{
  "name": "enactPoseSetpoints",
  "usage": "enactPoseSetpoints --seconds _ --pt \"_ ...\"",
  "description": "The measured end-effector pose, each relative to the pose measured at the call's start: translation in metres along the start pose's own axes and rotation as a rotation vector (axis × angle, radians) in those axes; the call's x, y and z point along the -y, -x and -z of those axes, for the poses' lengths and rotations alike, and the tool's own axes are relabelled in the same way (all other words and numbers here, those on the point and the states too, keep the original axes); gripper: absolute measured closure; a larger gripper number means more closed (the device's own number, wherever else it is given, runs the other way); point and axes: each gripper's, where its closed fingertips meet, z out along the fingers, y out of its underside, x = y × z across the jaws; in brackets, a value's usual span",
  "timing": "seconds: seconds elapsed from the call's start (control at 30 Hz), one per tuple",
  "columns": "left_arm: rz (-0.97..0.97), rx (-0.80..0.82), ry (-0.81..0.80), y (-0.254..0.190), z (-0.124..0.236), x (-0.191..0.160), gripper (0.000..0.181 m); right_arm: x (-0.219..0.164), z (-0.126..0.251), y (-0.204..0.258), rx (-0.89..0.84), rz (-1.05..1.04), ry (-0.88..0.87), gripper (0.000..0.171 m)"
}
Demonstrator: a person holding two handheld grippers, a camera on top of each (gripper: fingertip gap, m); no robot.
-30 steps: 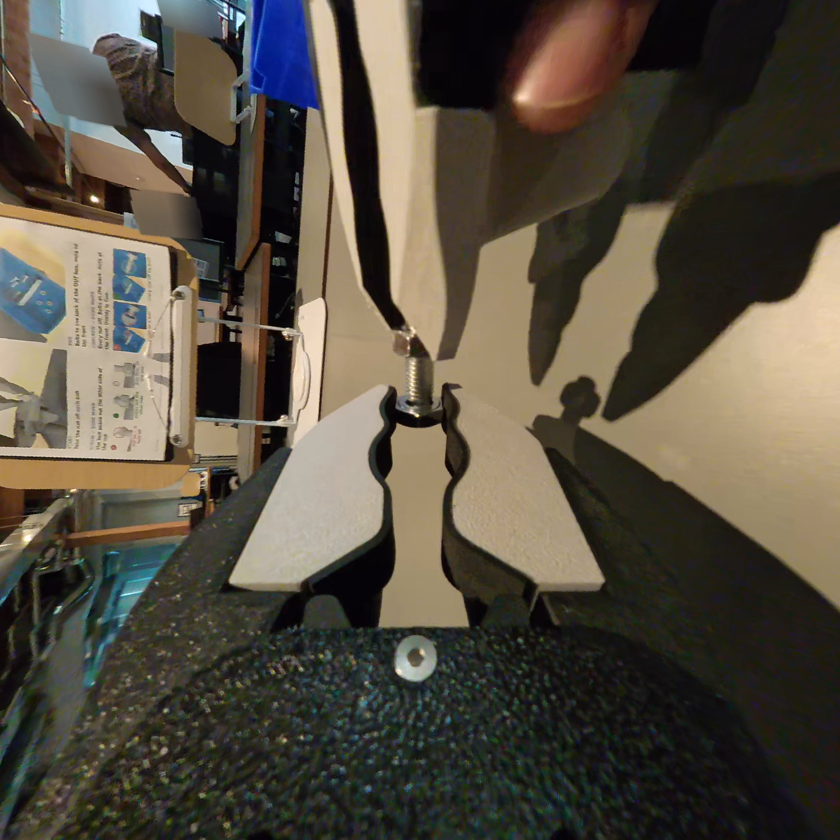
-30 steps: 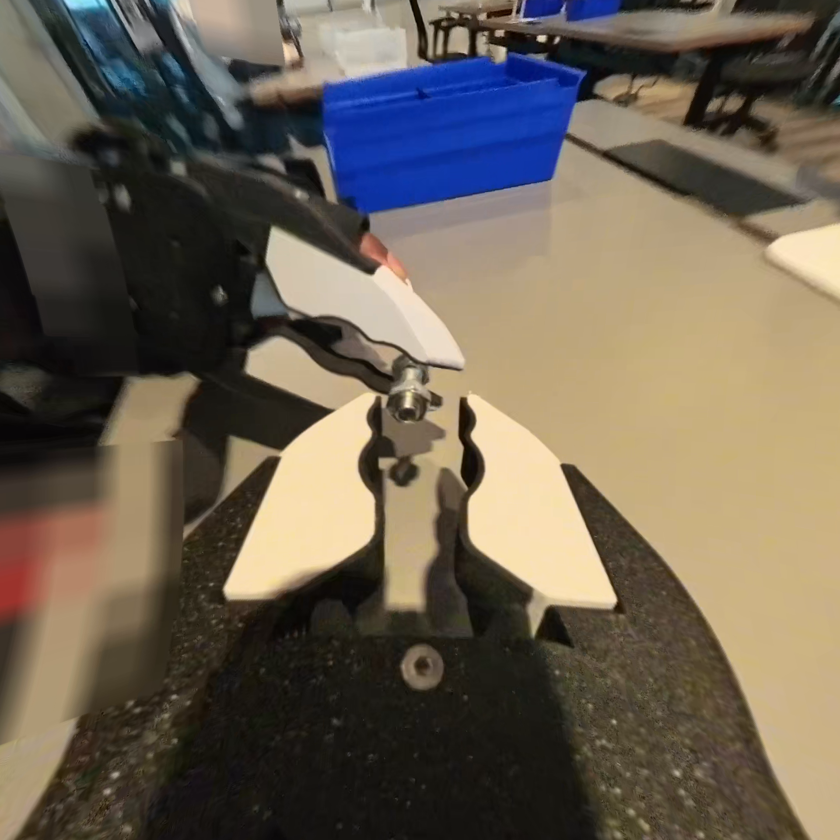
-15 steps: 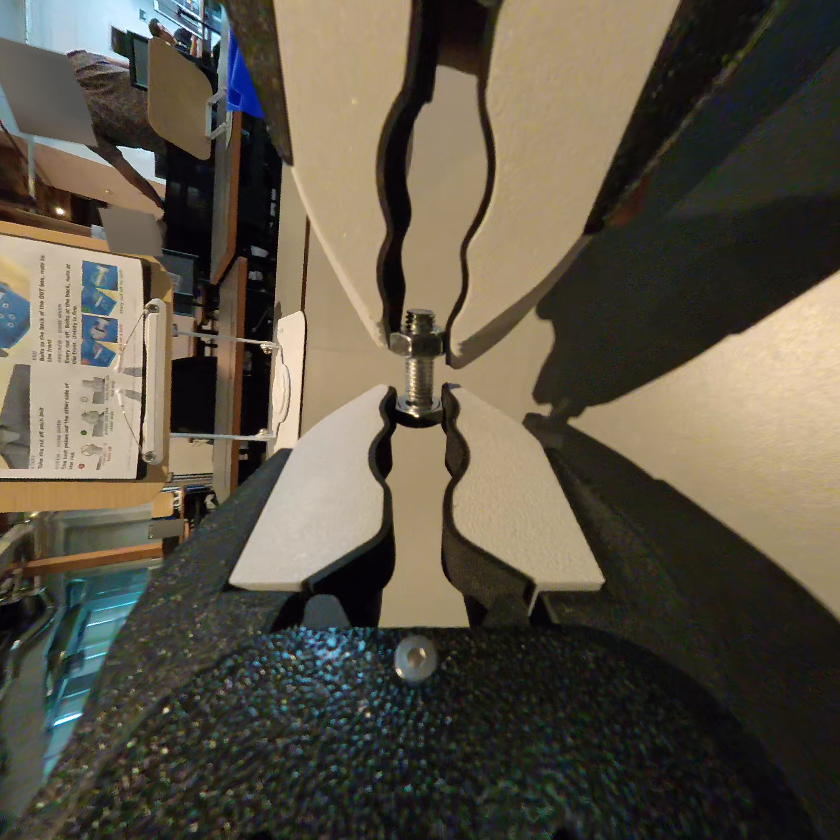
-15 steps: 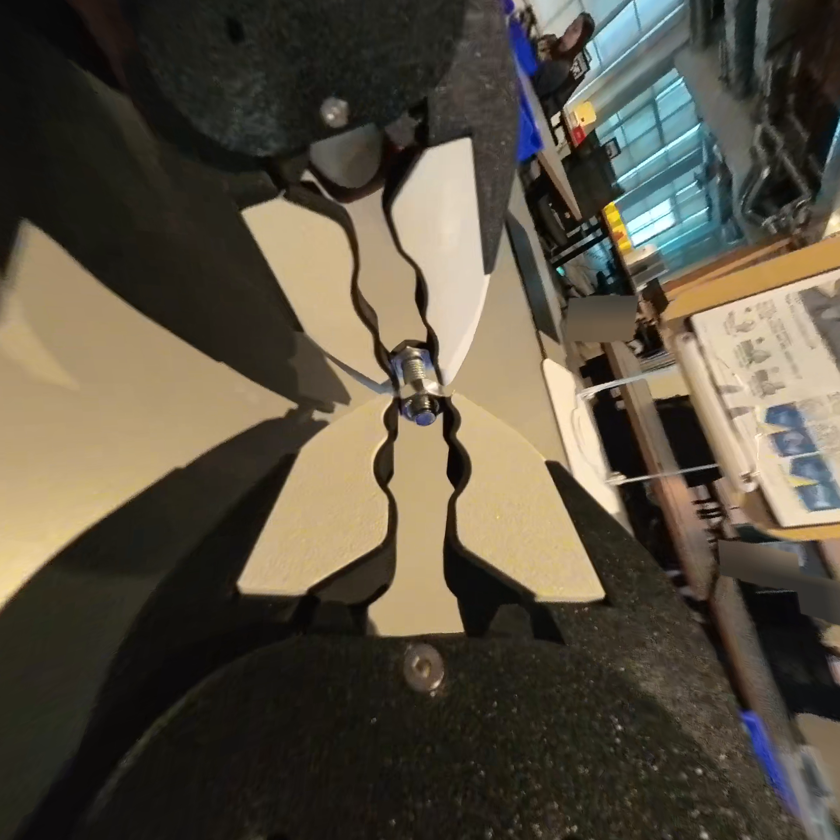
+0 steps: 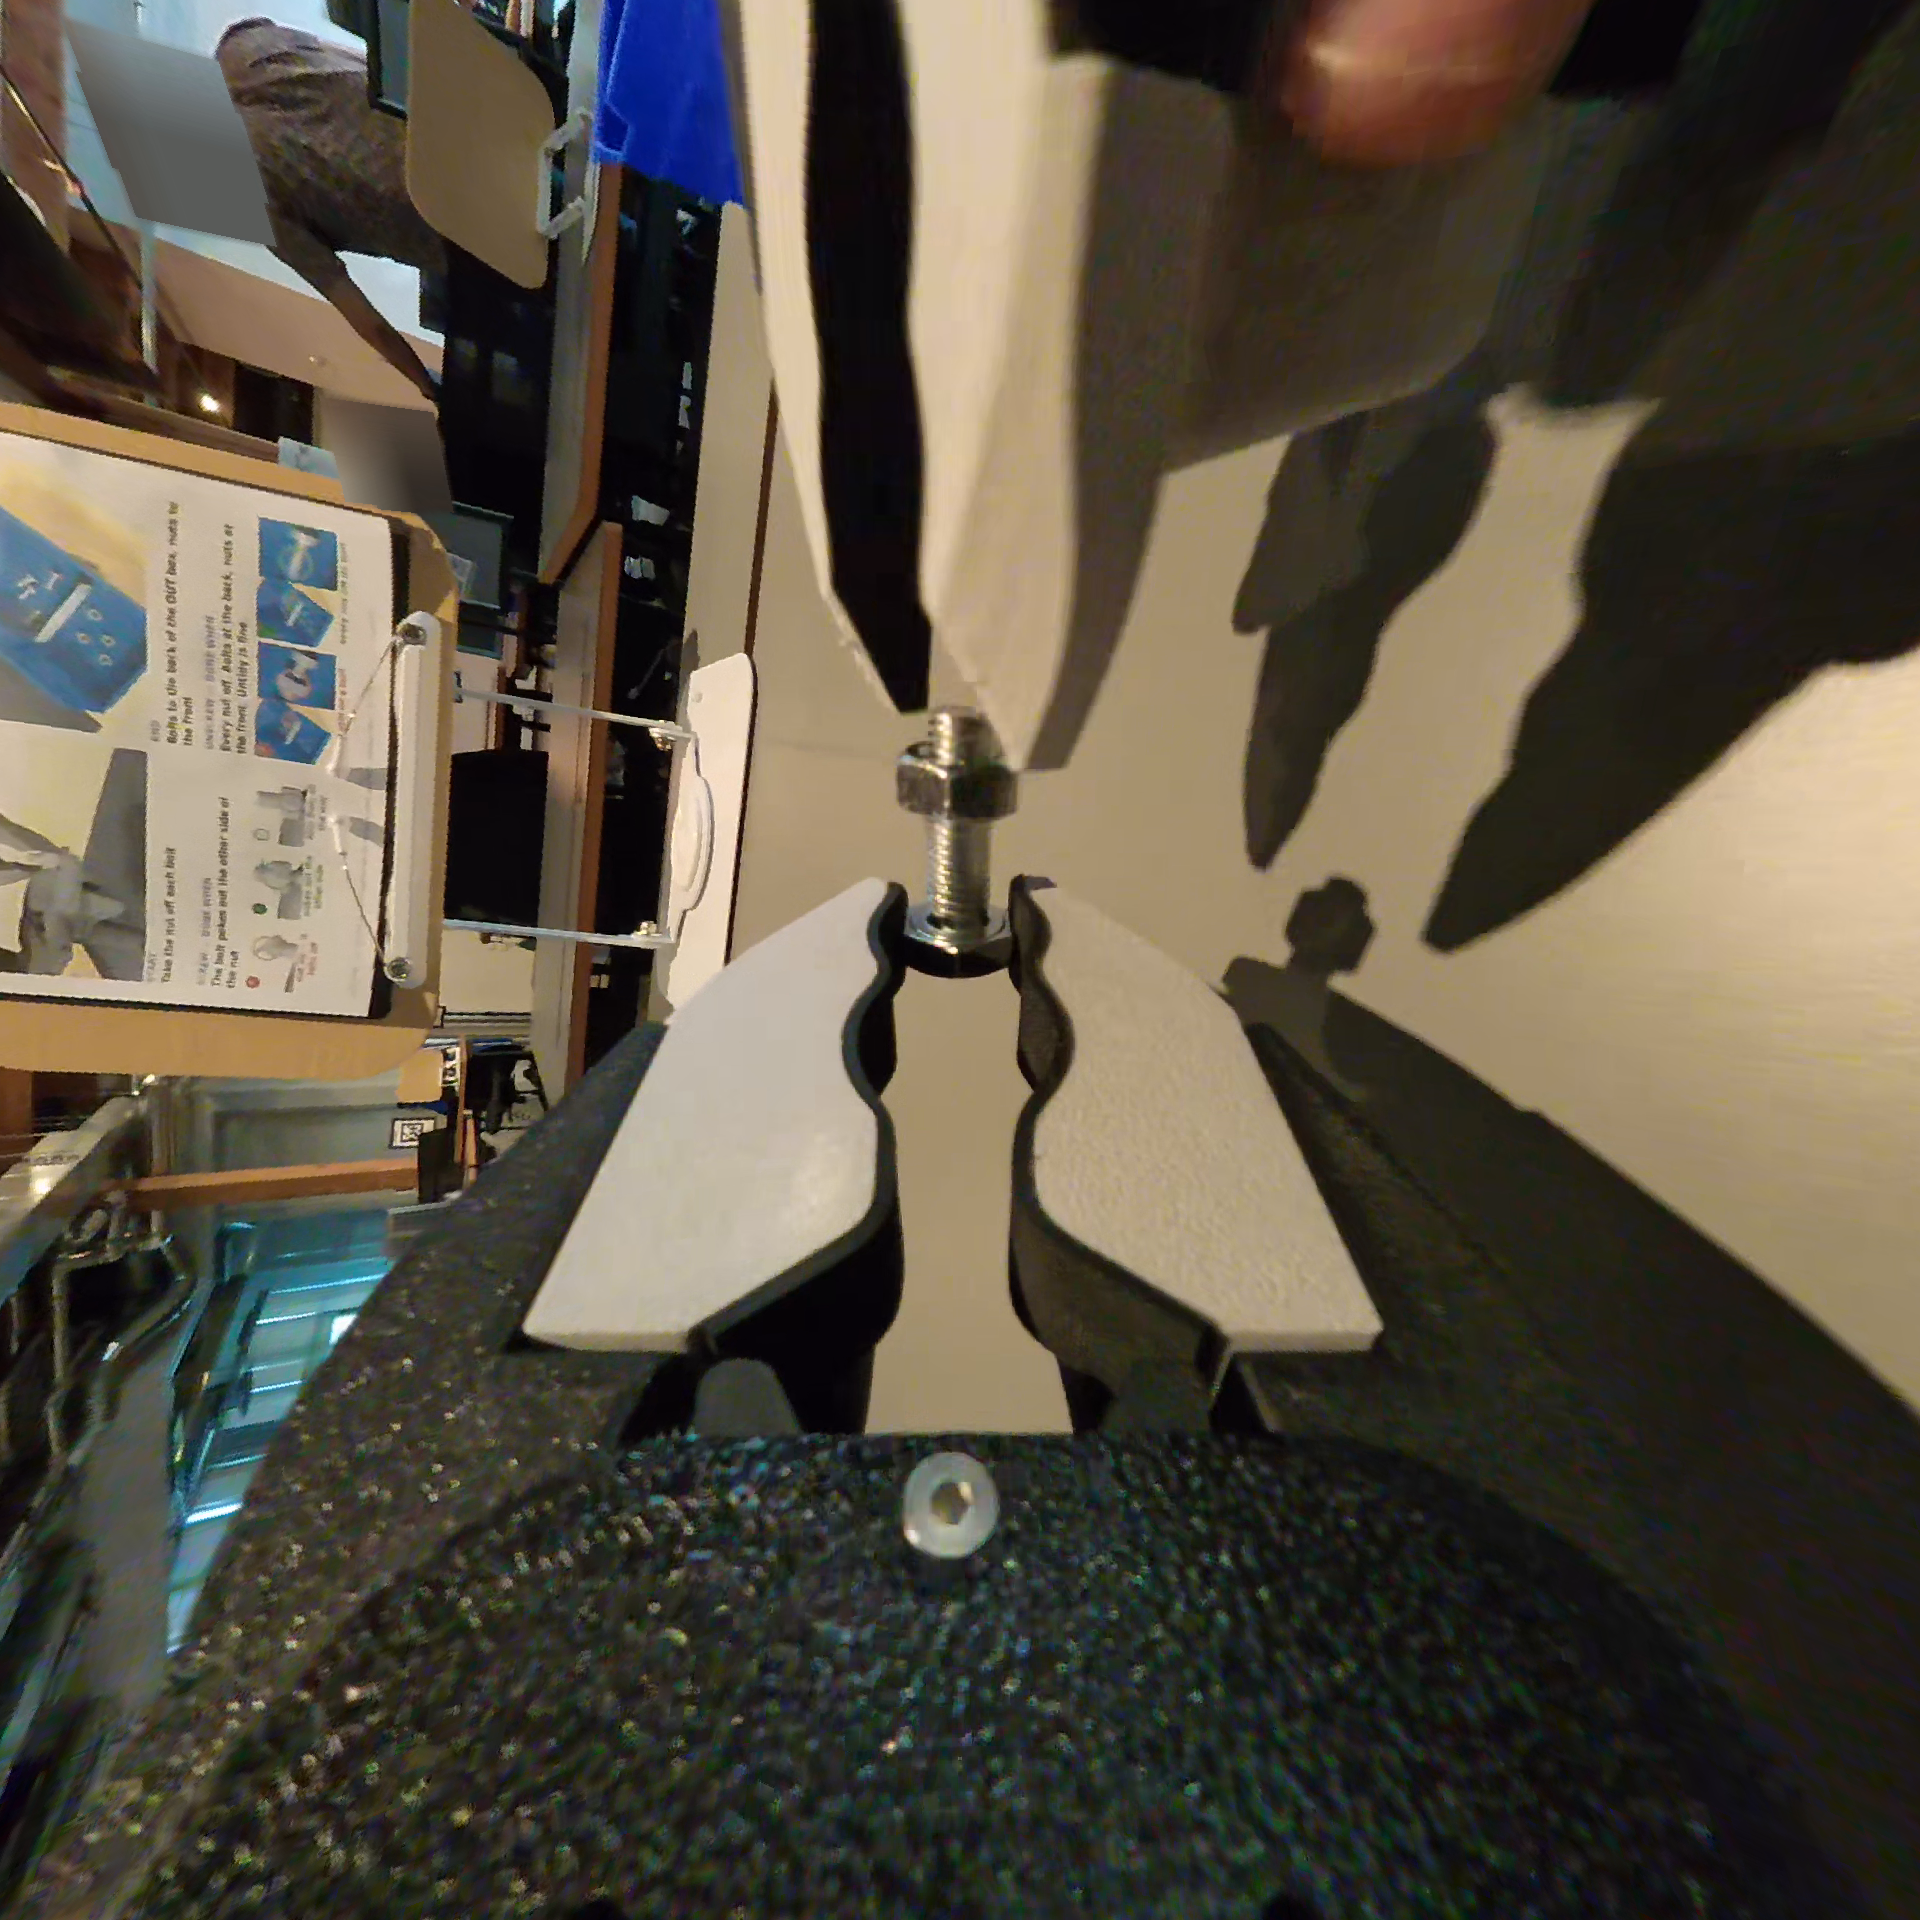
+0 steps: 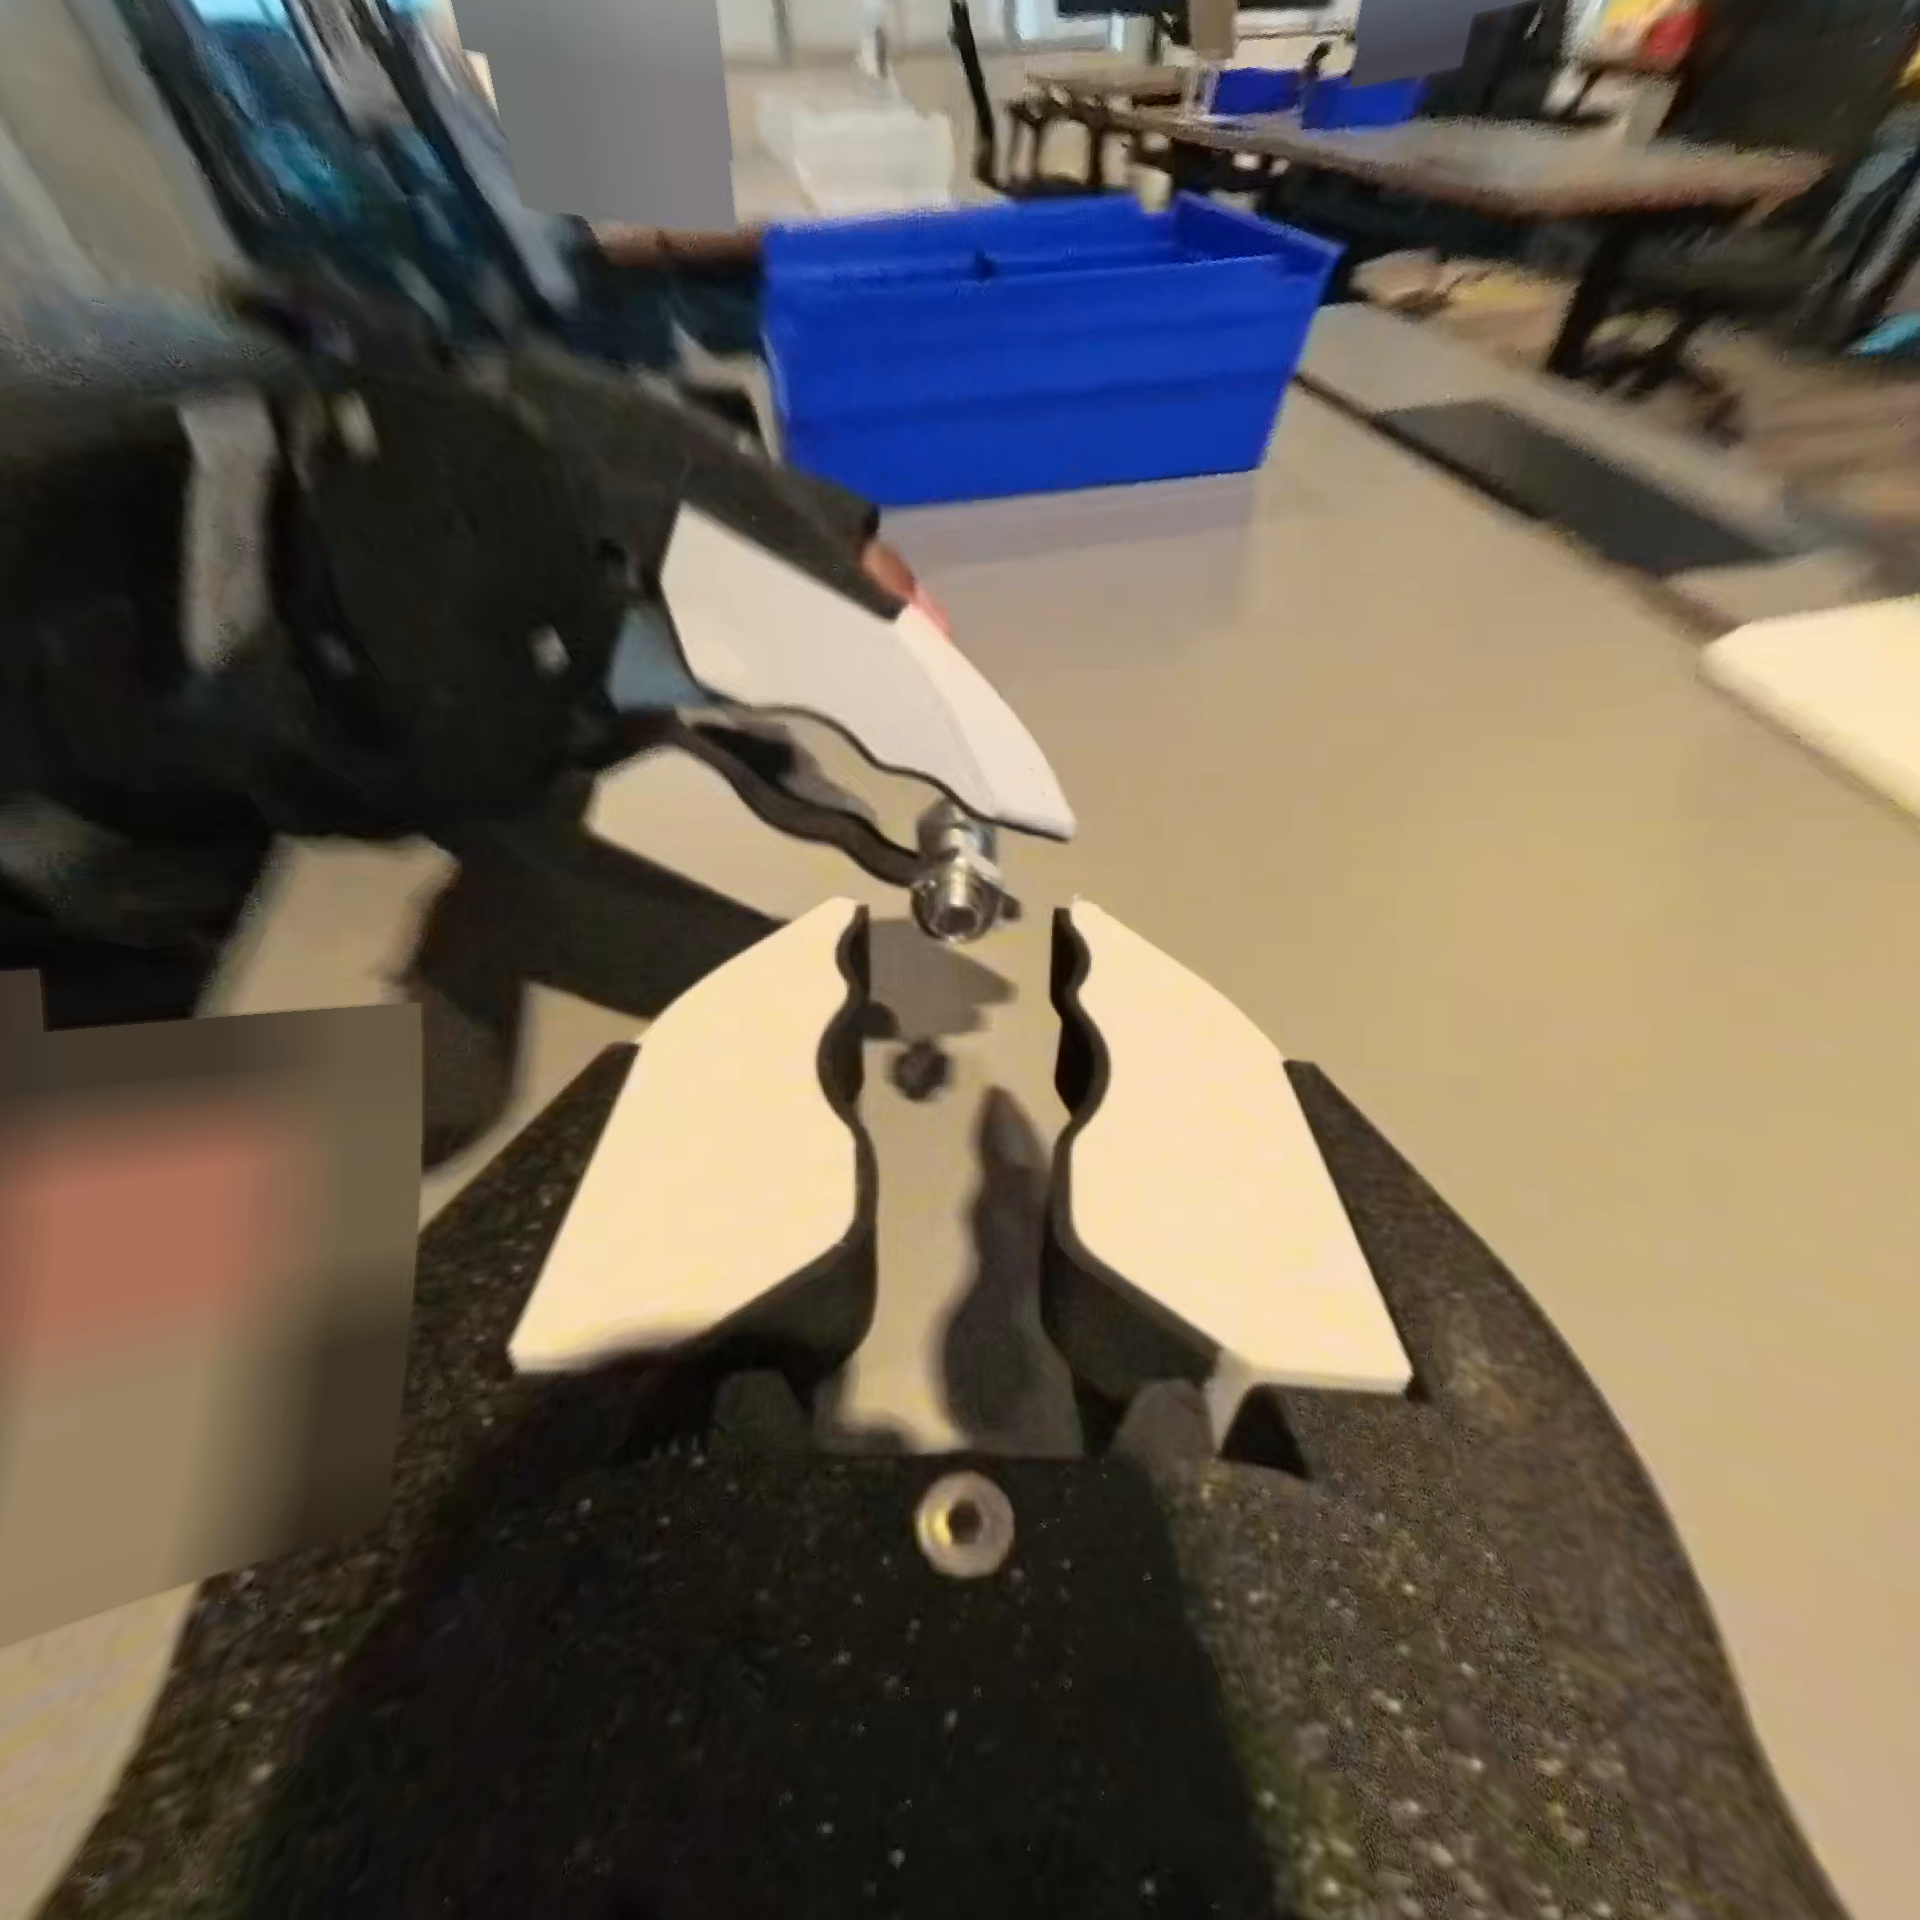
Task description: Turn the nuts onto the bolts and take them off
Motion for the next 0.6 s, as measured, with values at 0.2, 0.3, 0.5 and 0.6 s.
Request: enactPoseSetpoints --seconds 0.2,0.3,0.5,0.6 --pt "-0.002 -0.023 -0.008 -0.004 -0.001 0.002 0.162 0.001 0.002 -0.003 -0.311 0.659 0.122 0.145" --pt "0.002 -0.036 -0.010 -0.006 -0.001 0.001 0.162 -0.002 0.000 0.001 -0.307 0.718 0.140 0.152" --pt "-0.003 -0.038 -0.020 -0.007 -0.001 0.004 0.162 -0.005 0.003 0.002 -0.253 0.694 0.153 0.142" --pt "-0.006 -0.043 -0.025 -0.008 -0.001 0.005 0.163 -0.011 0.001 0.005 -0.229 0.727 0.182 0.138"
